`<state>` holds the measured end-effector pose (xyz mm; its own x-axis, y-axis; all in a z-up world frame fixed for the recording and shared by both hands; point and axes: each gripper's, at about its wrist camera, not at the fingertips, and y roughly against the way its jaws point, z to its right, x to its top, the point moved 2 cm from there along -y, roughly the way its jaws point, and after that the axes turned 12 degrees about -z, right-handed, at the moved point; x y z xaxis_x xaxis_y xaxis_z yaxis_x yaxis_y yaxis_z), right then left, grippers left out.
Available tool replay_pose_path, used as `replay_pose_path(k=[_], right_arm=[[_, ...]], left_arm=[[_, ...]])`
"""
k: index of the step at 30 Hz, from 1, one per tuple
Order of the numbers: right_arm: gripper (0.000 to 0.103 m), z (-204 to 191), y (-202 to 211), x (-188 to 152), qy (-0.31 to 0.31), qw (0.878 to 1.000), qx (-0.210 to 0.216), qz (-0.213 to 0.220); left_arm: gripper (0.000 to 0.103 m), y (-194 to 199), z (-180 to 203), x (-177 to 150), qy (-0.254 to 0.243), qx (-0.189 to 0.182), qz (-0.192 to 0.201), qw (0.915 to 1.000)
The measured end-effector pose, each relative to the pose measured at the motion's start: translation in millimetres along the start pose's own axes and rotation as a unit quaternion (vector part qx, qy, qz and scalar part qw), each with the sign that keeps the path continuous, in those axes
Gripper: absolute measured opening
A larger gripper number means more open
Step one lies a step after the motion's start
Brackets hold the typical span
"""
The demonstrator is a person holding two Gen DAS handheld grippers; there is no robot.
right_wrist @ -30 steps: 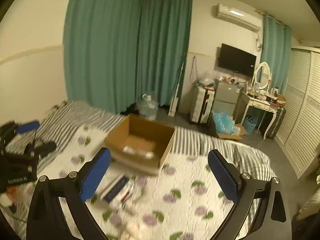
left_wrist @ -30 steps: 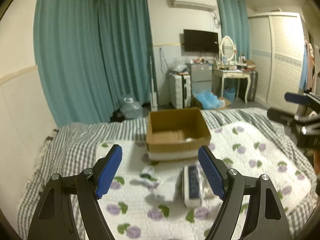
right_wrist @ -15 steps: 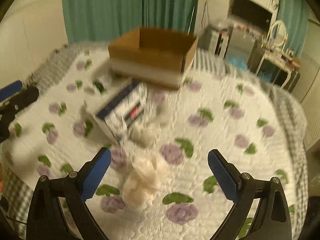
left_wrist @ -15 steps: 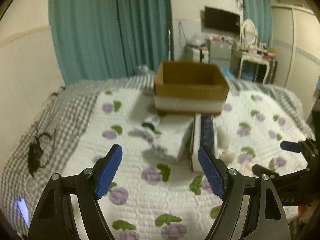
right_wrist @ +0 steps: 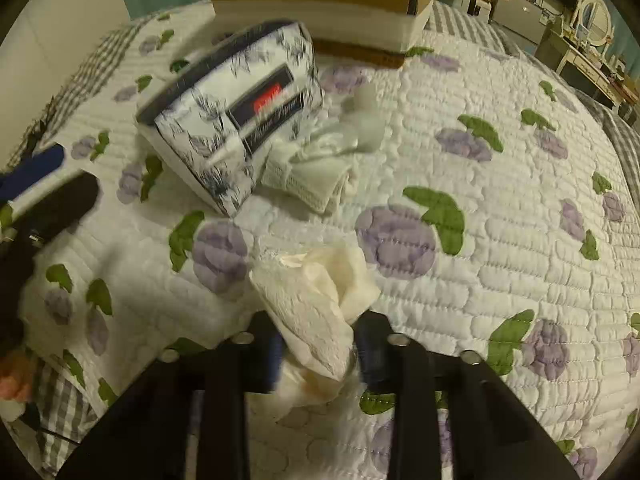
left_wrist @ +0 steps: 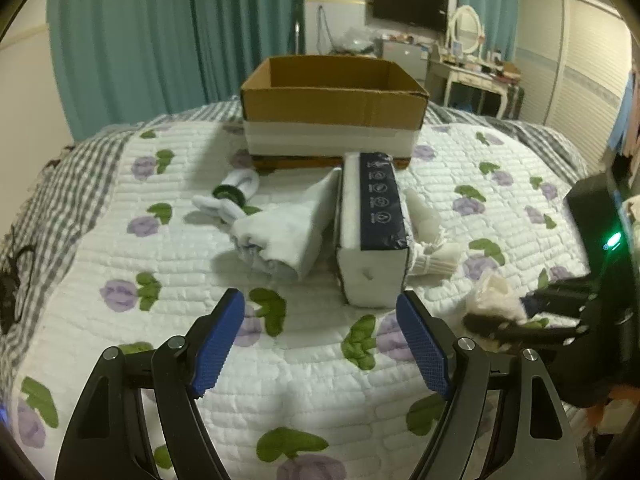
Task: Organize soft objects
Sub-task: 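Grasp the cream lace cloth with the right gripper while the left gripper grasps the white patterned tissue box, then lower the lace cloth with the right gripper while the left gripper drops the tissue box into the box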
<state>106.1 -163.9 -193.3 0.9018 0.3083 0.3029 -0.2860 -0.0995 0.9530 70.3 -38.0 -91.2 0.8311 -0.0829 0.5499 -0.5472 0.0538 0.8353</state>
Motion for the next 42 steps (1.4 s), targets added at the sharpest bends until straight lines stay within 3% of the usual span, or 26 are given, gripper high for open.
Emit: replay_pose_path(k=[6,11,14,16,24,30,42], right_arm=[[0.023,11,63,27,0.003,0.996,-0.04,0.083],[0.023,30,92,59,-0.026,0.991,-0.034,0.126],[0.023,33,78,63,-0.029,0.992,-0.02,0.118],[0.023,31,61,60,-0.028,0.994,-0.008,0.102],[0.023,30,29,50,-0.034,0.996,0.015,0.087],[0.023,36,41,38,-0.04,0.994,0.008,0.103],[0.023,28,120,32,-0.035,0.984,-0.007,0.177]], left_arm=[[0.079,-10,15,19,-0.017,-0.019,-0.006,0.9996],[0.078,-25,32,33,-0.037,-0.022,-0.005,0.9991],[0.076,-39,33,39,-0.032,-0.025,-0.018,0.999],[0.054,-46,32,41,-0.029,-0.031,-0.024,0.9988],[0.045,-45,31,34,-0.044,-0.038,-0.015,0.9982],[0.044,-24,22,29,-0.034,-0.043,-0.014,0.9984],[0.044,69,4,48,-0.047,-0.052,0.06,0.9957]])
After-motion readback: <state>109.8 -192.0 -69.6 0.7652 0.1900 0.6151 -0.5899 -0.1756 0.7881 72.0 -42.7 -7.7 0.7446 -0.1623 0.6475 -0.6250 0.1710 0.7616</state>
